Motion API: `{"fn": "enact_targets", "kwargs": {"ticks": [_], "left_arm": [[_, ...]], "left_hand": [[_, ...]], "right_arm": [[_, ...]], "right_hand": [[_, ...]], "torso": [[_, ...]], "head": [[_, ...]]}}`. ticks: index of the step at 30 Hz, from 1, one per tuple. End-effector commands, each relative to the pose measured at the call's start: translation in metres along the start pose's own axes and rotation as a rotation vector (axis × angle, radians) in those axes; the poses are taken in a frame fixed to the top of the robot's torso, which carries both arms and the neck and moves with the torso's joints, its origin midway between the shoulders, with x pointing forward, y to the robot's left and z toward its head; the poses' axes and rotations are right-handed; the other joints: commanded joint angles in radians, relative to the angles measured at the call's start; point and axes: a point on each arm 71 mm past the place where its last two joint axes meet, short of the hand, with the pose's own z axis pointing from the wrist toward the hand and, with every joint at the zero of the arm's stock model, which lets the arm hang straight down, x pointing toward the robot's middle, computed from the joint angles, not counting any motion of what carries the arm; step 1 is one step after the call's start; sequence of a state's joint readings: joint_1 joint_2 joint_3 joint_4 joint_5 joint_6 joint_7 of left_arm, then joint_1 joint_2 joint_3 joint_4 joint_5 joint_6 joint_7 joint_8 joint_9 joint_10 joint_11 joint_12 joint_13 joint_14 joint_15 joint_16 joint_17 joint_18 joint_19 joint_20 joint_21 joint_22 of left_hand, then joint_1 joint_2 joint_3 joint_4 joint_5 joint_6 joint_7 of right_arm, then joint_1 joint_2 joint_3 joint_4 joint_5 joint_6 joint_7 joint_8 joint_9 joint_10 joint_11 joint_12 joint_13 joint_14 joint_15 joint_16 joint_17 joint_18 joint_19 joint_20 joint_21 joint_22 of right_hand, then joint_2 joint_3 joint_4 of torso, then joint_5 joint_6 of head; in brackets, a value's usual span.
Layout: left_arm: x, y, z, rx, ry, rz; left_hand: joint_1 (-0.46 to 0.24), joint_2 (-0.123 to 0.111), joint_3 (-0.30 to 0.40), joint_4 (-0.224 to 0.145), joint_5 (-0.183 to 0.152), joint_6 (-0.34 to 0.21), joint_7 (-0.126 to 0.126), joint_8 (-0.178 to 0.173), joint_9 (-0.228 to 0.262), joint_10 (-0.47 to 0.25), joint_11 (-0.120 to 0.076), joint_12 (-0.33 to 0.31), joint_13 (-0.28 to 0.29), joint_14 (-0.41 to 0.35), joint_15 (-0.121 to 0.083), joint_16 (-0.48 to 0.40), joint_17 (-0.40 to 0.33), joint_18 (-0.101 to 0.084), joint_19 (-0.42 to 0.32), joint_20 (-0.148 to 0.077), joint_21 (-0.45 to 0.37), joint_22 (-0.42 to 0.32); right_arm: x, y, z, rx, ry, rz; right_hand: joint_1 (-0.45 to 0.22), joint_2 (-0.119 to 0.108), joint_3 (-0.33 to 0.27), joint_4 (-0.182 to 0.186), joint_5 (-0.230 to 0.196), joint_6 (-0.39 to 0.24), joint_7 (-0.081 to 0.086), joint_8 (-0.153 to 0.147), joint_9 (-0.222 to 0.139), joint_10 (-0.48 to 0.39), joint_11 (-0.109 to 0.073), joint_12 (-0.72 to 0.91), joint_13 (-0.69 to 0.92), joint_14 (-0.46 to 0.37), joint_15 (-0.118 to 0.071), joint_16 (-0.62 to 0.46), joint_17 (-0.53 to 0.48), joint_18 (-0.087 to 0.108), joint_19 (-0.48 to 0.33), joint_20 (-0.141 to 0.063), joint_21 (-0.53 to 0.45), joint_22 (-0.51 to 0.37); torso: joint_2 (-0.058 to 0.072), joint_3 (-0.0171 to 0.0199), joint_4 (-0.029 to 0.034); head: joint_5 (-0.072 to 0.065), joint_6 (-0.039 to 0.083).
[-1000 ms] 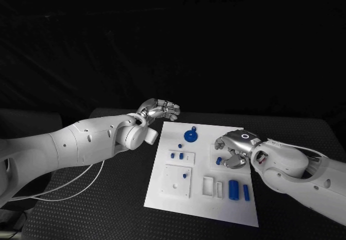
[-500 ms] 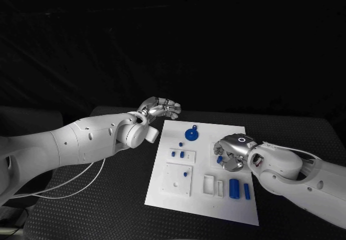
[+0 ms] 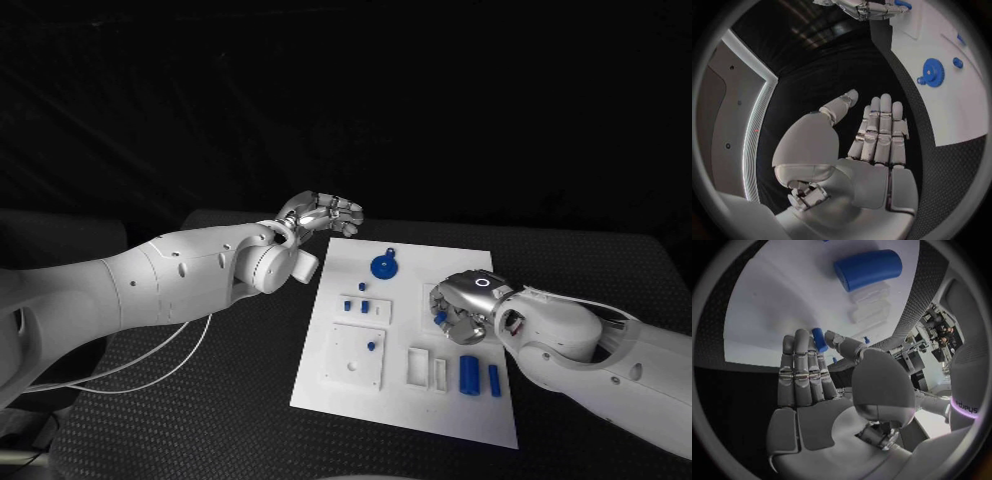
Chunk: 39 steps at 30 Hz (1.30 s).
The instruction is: Assemble the parts on the task board
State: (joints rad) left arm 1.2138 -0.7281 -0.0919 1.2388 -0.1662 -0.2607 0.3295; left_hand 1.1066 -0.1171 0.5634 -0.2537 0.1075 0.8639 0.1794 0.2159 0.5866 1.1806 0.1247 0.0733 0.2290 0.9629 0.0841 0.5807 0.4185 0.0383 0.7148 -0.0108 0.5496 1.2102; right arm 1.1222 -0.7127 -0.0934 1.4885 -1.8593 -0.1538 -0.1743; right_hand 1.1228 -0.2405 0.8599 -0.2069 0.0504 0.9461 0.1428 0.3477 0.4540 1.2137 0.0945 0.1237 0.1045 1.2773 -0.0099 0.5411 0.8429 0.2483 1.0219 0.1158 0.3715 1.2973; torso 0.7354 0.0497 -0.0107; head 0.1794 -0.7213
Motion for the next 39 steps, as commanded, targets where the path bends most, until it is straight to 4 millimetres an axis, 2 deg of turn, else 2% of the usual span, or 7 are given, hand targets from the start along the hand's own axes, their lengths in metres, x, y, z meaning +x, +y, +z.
{"fn": "enact_targets", "kwargs": {"ticks": [1, 9, 13, 18, 26, 33, 39], "left_arm": [[0.002, -0.002, 0.001, 0.011, 0.013, -0.010], [0.002, -0.002, 0.000, 0.011, 0.014, -0.010], [0.002, -0.002, 0.001, 0.011, 0.013, -0.010], [0.003, -0.002, 0.001, 0.012, 0.014, -0.010], [0.002, -0.002, 0.002, 0.011, 0.012, -0.010], [0.001, -0.001, 0.002, 0.011, 0.009, -0.009], [0.001, -0.001, 0.003, 0.012, 0.008, -0.009]], "left_hand": [[-0.007, 0.001, 0.001, 0.006, 0.001, -0.007, -0.002, 0.003, -0.001, -0.006, 0.000, -0.001, -0.001, 0.001, 0.007, -0.004, 0.001, 0.004, -0.001, 0.002, -0.006, 0.001], [-0.007, 0.001, 0.001, 0.006, 0.001, -0.007, -0.002, 0.004, -0.001, -0.006, 0.001, -0.001, -0.001, 0.001, 0.007, -0.005, 0.002, 0.004, -0.001, 0.002, -0.006, 0.002], [-0.007, 0.001, 0.001, 0.006, 0.001, -0.008, -0.002, 0.004, -0.002, -0.006, 0.001, -0.001, -0.001, 0.001, 0.007, -0.005, 0.003, 0.004, -0.001, 0.002, -0.006, 0.002], [-0.007, 0.001, 0.001, 0.006, 0.001, -0.008, -0.002, 0.004, -0.002, -0.006, 0.001, -0.001, -0.002, 0.001, 0.007, -0.005, 0.003, 0.004, -0.001, 0.002, -0.006, 0.002], [-0.007, 0.001, 0.001, 0.007, 0.001, -0.008, -0.002, 0.004, -0.002, -0.006, 0.001, -0.001, -0.002, 0.001, 0.007, -0.006, 0.004, 0.004, 0.000, 0.002, -0.007, 0.002], [-0.007, 0.001, 0.001, 0.006, 0.001, -0.008, -0.002, 0.004, -0.002, -0.006, 0.001, -0.001, -0.002, 0.001, 0.007, -0.007, 0.005, 0.004, 0.000, 0.002, -0.007, 0.002], [-0.006, 0.001, 0.001, 0.006, 0.001, -0.008, -0.002, 0.004, -0.002, -0.006, 0.001, -0.001, -0.002, 0.002, 0.007, -0.007, 0.006, 0.004, 0.000, 0.002, -0.008, 0.003]], "right_arm": [[0.002, 0.000, 0.001, 0.000, 0.014, -0.030], [0.003, 0.002, 0.002, -0.006, 0.003, -0.032], [0.000, 0.004, 0.002, -0.012, -0.043, -0.043], [-0.003, 0.005, 0.001, -0.014, -0.086, -0.038], [-0.009, 0.009, -0.005, -0.024, -0.116, -0.028], [-0.026, 0.017, -0.009, -0.044, -0.159, -0.011], [-0.038, 0.046, -0.004, -0.127, -0.210, 0.059]], "right_hand": [[0.002, 0.012, 0.006, -0.002, -0.002, 0.010, -0.003, 0.005, 0.001, 0.008, 0.002, 0.007, 0.002, 0.003, -0.003, 0.000, 0.002, 0.013, 0.008, 0.001, 0.006, 0.001], [0.002, 0.021, 0.010, -0.004, -0.002, 0.016, -0.006, 0.008, 0.002, 0.016, 0.000, 0.009, 0.003, 0.004, -0.005, 0.000, 0.005, 0.013, 0.010, 0.000, 0.006, 0.003], [0.002, 0.059, 0.024, -0.001, -0.002, 0.043, -0.018, 0.022, 0.008, 0.045, -0.010, 0.021, 0.010, 0.014, -0.013, 0.006, 0.013, 0.013, 0.021, -0.003, 0.010, 0.005], [0.000, 0.072, 0.047, -0.014, -0.002, 0.075, -0.032, 0.037, 0.016, 0.082, -0.027, 0.033, 0.022, 0.040, -0.030, 0.038, 0.035, 0.013, 0.056, -0.020, 0.033, 0.018], [-0.008, 0.068, 0.063, -0.021, -0.002, 0.087, -0.037, 0.042, 0.021, 0.096, -0.032, 0.033, 0.029, 0.040, -0.035, 0.051, 0.047, 0.013, 0.066, -0.026, 0.041, 0.024], [-0.008, 0.066, 0.067, -0.022, -0.002, 0.089, -0.038, 0.042, 0.022, 0.099, -0.033, 0.033, 0.030, 0.040, -0.036, 0.054, 0.050, 0.013, 0.068, -0.027, 0.043, 0.025], [-0.008, 0.065, 0.070, -0.023, -0.002, 0.091, -0.039, 0.043, 0.023, 0.101, -0.034, 0.033, 0.032, 0.040, -0.037, 0.057, 0.052, 0.013, 0.070, -0.028, 0.045, 0.026]], "torso": [[0.000, 0.0004, 0.0001], [0.000, 0.0004, -0.0008], [0.000, 0.0003, -0.0004], [0.000, 0.0001, -0.0003], [-0.001, -0.0002, -0.0005], [-0.001, -0.0006, -0.0006], [-0.001, 0.0000, -0.0008]], "head": [[0.001, -0.003], [0.001, -0.005], [0.001, -0.006], [0.001, -0.006], [0.005, -0.005], [0.011, -0.007], [0.019, -0.008]]}}
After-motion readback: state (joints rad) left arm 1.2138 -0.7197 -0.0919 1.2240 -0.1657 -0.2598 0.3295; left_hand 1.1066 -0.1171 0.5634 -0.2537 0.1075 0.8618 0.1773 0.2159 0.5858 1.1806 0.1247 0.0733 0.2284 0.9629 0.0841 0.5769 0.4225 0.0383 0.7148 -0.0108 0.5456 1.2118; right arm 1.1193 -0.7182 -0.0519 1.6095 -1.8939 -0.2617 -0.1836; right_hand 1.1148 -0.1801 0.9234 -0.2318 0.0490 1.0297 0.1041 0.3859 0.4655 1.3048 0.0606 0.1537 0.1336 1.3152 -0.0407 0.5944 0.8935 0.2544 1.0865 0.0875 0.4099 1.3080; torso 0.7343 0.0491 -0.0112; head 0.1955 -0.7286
